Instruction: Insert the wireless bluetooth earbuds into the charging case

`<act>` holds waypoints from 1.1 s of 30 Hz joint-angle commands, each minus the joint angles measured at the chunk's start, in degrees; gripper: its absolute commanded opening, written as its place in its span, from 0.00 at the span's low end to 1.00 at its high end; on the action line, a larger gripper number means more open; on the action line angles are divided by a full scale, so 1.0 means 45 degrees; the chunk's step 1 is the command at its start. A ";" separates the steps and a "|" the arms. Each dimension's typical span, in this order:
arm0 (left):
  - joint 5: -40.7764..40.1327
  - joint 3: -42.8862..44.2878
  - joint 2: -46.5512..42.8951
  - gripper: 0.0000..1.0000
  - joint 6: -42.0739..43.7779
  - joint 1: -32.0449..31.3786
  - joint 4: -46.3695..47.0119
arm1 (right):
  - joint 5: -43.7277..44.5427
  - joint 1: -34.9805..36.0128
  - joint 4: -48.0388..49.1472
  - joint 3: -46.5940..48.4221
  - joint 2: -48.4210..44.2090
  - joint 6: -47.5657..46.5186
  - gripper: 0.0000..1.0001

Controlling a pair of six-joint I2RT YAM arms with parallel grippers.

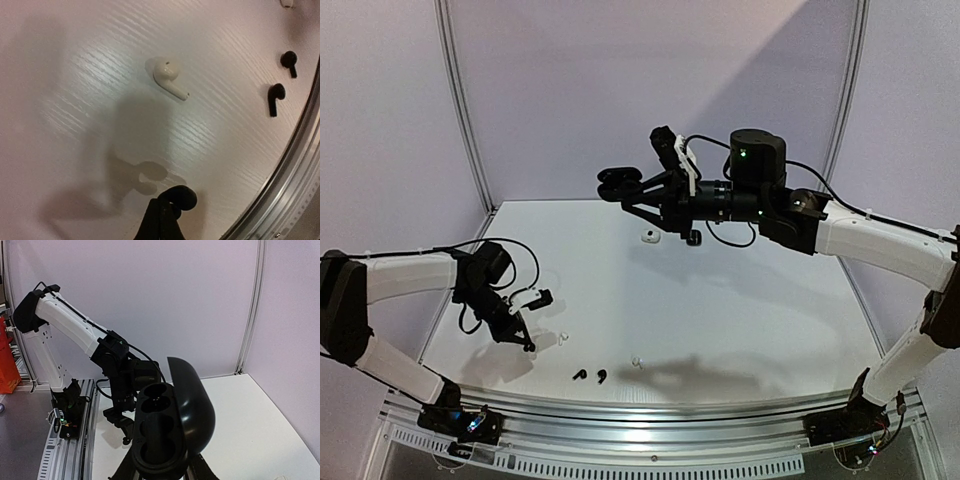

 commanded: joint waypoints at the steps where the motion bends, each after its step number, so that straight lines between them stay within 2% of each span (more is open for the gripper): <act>1: -0.0577 0.0414 -0.1318 0.00 -0.0202 -0.0192 0.0680 | 0.0179 -0.0015 0.0026 0.0258 -0.0232 0.0003 0.00; 7: -0.2672 0.1558 -0.3383 0.00 0.0610 -0.0256 0.1271 | 0.0668 -0.0013 -0.0075 0.0541 0.0317 0.0448 0.00; 13: -0.4892 0.3428 -0.5030 0.00 0.1450 -0.0992 0.3940 | 0.1209 -0.0006 0.0300 0.1008 0.1114 0.1320 0.00; 18: -0.6330 0.5458 -0.4850 0.00 0.1366 -0.2263 0.4788 | 0.1738 0.0026 0.0303 0.1626 0.1792 0.1817 0.00; 25: -0.7804 0.7364 -0.4201 0.00 0.1936 -0.4847 0.5212 | 0.2227 0.0390 0.0395 0.2352 0.2471 0.1523 0.00; 28: -0.7918 0.7704 -0.3863 0.00 0.2173 -0.5634 0.5420 | 0.2288 0.0519 0.0611 0.2530 0.2705 0.1476 0.00; 33: -0.7530 0.8230 -0.3246 0.00 0.2276 -0.6019 0.5821 | 0.2243 0.0729 0.0785 0.2914 0.3045 0.1253 0.00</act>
